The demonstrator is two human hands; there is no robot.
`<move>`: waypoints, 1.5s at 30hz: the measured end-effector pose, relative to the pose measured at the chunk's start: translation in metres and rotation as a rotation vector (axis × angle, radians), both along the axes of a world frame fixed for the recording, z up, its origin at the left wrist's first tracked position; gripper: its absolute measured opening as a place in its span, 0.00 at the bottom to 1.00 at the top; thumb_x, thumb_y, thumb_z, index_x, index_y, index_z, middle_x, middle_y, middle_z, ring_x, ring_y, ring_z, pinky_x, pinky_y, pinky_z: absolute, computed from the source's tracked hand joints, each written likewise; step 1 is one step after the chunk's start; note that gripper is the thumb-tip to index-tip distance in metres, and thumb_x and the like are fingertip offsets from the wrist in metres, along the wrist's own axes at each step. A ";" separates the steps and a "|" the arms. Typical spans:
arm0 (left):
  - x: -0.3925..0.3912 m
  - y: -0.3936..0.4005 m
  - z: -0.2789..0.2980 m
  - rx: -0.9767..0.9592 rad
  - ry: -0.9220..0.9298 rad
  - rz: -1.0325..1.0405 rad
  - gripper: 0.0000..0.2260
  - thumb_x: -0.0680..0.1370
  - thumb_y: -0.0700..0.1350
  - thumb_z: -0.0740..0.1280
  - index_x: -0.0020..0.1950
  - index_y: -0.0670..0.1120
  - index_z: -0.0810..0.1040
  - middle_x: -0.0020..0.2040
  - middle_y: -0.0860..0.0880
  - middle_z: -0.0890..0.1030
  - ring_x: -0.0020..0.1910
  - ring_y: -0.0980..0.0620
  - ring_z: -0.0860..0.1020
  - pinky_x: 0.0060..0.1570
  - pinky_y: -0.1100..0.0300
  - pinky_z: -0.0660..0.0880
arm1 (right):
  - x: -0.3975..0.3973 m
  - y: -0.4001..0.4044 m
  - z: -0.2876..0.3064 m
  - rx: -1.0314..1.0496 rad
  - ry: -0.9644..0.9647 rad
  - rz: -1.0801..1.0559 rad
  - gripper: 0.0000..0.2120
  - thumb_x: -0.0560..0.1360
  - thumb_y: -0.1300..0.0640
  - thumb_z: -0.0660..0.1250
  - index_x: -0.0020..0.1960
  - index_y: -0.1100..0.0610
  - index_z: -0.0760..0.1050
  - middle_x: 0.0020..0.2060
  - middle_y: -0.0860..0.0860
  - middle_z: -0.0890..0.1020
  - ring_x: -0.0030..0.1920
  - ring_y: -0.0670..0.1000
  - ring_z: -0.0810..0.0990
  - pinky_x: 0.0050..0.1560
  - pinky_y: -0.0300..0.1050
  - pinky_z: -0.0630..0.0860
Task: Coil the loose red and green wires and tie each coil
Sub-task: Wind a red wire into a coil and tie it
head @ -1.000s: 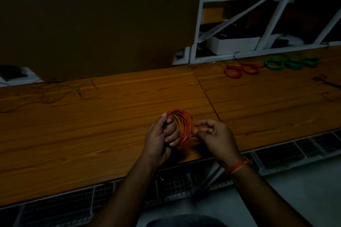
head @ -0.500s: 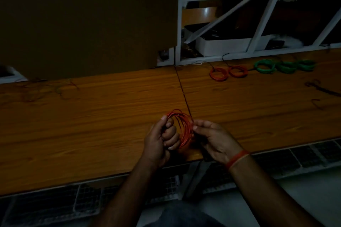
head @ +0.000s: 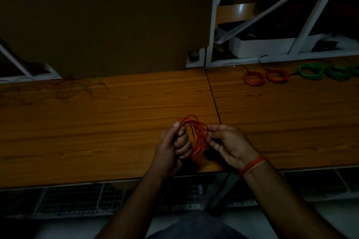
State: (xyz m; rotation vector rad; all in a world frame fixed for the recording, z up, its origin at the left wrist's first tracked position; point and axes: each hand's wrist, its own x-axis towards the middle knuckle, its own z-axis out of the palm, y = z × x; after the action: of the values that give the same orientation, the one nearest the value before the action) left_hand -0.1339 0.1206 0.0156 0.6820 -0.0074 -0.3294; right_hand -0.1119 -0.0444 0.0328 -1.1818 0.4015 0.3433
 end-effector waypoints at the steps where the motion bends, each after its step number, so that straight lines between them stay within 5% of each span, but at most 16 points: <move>1: 0.001 0.005 0.001 0.024 -0.008 0.003 0.15 0.80 0.51 0.60 0.36 0.48 0.74 0.23 0.55 0.61 0.20 0.57 0.52 0.22 0.65 0.50 | -0.002 0.006 -0.001 -0.069 -0.035 0.024 0.12 0.78 0.76 0.60 0.48 0.64 0.79 0.39 0.57 0.82 0.37 0.48 0.80 0.35 0.37 0.78; 4: 0.005 0.016 0.004 0.109 -0.040 -0.013 0.16 0.80 0.51 0.59 0.35 0.48 0.73 0.22 0.55 0.61 0.18 0.59 0.56 0.24 0.66 0.50 | -0.006 0.013 -0.001 -0.340 -0.181 0.120 0.10 0.78 0.72 0.65 0.46 0.60 0.81 0.37 0.56 0.83 0.33 0.48 0.81 0.34 0.40 0.78; 8: 0.006 0.025 0.006 0.153 -0.056 -0.094 0.15 0.80 0.50 0.60 0.35 0.48 0.73 0.23 0.54 0.61 0.19 0.58 0.57 0.25 0.65 0.50 | -0.004 0.003 -0.003 -0.624 -0.330 0.241 0.04 0.77 0.66 0.71 0.46 0.59 0.83 0.42 0.56 0.87 0.43 0.55 0.85 0.45 0.50 0.83; 10: 0.006 0.028 0.005 0.148 -0.080 -0.168 0.15 0.80 0.52 0.65 0.36 0.47 0.73 0.23 0.54 0.61 0.19 0.58 0.57 0.25 0.66 0.52 | -0.001 -0.003 -0.001 -0.544 -0.291 0.179 0.06 0.77 0.68 0.70 0.44 0.59 0.81 0.36 0.53 0.84 0.38 0.51 0.82 0.40 0.42 0.80; 13: 0.003 0.028 0.002 0.142 -0.129 -0.265 0.17 0.75 0.56 0.74 0.37 0.47 0.73 0.24 0.54 0.62 0.20 0.56 0.55 0.24 0.66 0.53 | 0.002 -0.008 0.006 -0.133 -0.077 0.093 0.09 0.78 0.70 0.65 0.43 0.59 0.76 0.30 0.51 0.75 0.27 0.44 0.73 0.25 0.32 0.67; 19: -0.004 0.014 -0.001 0.105 -0.159 -0.248 0.16 0.76 0.56 0.73 0.37 0.48 0.73 0.24 0.55 0.63 0.19 0.59 0.59 0.24 0.68 0.55 | -0.007 -0.005 -0.005 0.256 0.126 0.048 0.09 0.79 0.72 0.57 0.50 0.62 0.74 0.36 0.54 0.78 0.28 0.44 0.78 0.25 0.31 0.74; 24: -0.006 0.003 -0.002 0.113 -0.148 -0.174 0.16 0.76 0.55 0.73 0.36 0.47 0.72 0.23 0.55 0.62 0.19 0.59 0.58 0.24 0.67 0.54 | -0.015 -0.015 -0.003 0.230 0.085 0.066 0.14 0.78 0.75 0.56 0.52 0.62 0.76 0.37 0.55 0.80 0.30 0.45 0.79 0.26 0.31 0.75; 28: -0.008 -0.015 0.000 0.176 -0.113 -0.042 0.14 0.80 0.49 0.61 0.37 0.45 0.69 0.23 0.53 0.60 0.19 0.58 0.57 0.24 0.69 0.55 | -0.023 -0.026 -0.001 0.010 -0.014 0.157 0.15 0.78 0.73 0.58 0.53 0.61 0.80 0.41 0.54 0.81 0.34 0.45 0.79 0.30 0.33 0.76; 33: -0.007 -0.037 0.007 0.151 -0.103 0.023 0.14 0.81 0.49 0.59 0.37 0.45 0.69 0.24 0.54 0.60 0.19 0.58 0.57 0.23 0.68 0.55 | -0.040 -0.050 0.000 -0.140 -0.087 0.234 0.15 0.80 0.69 0.57 0.49 0.63 0.82 0.42 0.54 0.84 0.41 0.50 0.82 0.37 0.38 0.80; 37: -0.006 -0.063 0.009 0.085 -0.069 0.001 0.15 0.81 0.50 0.59 0.36 0.47 0.72 0.24 0.55 0.60 0.20 0.58 0.54 0.22 0.67 0.53 | -0.046 -0.076 -0.004 -0.274 -0.135 0.178 0.12 0.83 0.51 0.61 0.55 0.56 0.80 0.54 0.54 0.82 0.51 0.50 0.82 0.48 0.48 0.82; 40: -0.005 -0.089 0.007 0.022 -0.017 -0.072 0.14 0.80 0.51 0.62 0.37 0.47 0.72 0.23 0.55 0.61 0.21 0.56 0.51 0.21 0.66 0.52 | -0.042 -0.092 -0.004 -0.304 -0.259 0.150 0.39 0.70 0.28 0.59 0.76 0.45 0.69 0.65 0.46 0.77 0.63 0.46 0.77 0.67 0.53 0.75; 42: -0.007 -0.108 0.004 -0.009 -0.014 -0.129 0.14 0.80 0.52 0.63 0.37 0.47 0.73 0.23 0.55 0.62 0.21 0.56 0.51 0.21 0.65 0.52 | -0.039 -0.098 -0.006 -0.230 -0.320 0.133 0.43 0.67 0.21 0.58 0.78 0.38 0.62 0.73 0.42 0.69 0.71 0.45 0.71 0.73 0.52 0.68; 45: -0.008 -0.138 0.003 -0.042 0.002 -0.146 0.13 0.79 0.52 0.63 0.38 0.47 0.71 0.23 0.55 0.59 0.21 0.57 0.52 0.20 0.65 0.51 | -0.037 -0.113 -0.016 -0.216 -0.399 0.078 0.37 0.70 0.21 0.59 0.75 0.37 0.68 0.75 0.45 0.71 0.73 0.46 0.71 0.73 0.54 0.70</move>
State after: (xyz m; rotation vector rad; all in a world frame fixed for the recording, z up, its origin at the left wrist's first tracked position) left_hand -0.1415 -0.0174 0.0182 0.6408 -0.0624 -0.4687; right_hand -0.1491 -0.1571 0.0167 -1.4434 0.0437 0.1262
